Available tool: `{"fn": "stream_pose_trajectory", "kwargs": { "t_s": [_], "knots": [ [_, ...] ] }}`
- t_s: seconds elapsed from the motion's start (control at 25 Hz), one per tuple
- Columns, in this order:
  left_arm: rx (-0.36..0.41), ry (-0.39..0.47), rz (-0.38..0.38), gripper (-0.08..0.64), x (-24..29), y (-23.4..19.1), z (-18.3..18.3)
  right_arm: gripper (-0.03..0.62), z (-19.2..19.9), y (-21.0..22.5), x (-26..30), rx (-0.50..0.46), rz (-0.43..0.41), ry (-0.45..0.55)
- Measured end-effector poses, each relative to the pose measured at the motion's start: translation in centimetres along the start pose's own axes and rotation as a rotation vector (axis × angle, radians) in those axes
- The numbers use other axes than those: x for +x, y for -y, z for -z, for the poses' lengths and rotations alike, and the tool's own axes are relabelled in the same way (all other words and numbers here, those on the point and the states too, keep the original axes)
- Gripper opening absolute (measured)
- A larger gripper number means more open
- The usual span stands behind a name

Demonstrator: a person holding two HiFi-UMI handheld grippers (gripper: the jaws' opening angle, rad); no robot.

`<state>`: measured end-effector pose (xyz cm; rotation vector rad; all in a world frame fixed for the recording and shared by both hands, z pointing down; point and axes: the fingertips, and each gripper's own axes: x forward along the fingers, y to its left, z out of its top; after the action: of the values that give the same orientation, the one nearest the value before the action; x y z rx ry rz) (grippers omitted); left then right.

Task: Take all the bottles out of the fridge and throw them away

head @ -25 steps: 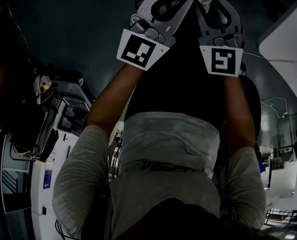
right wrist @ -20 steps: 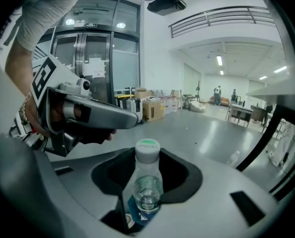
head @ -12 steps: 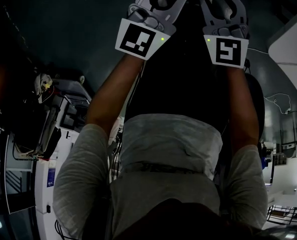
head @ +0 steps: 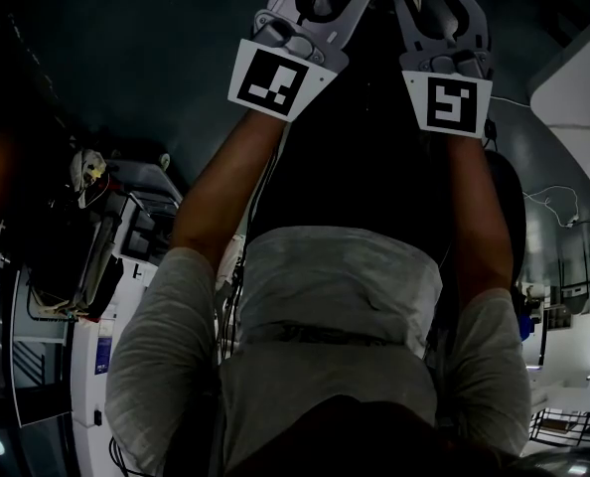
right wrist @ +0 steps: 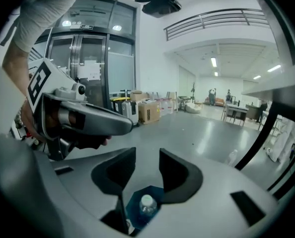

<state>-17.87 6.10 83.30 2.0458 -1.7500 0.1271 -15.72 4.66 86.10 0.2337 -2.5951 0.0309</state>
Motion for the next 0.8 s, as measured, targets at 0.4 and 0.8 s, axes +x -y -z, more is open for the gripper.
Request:
{"fn": "stream_pose_trajectory", "kwargs": {
  "t_s": [0.4,0.8],
  "knots": [
    [-0.003,0.014,0.0,0.009,-0.7,0.7,-2.8,0.106,-5.0,0.2,-1.8,0.095,-0.01,0.082],
    [-0.003,0.07,-0.015,0.009,-2.7,1.8,-10.9,0.078,-13.2,2.0,-5.9,0.131,0.011,0.16]
  ]
}}
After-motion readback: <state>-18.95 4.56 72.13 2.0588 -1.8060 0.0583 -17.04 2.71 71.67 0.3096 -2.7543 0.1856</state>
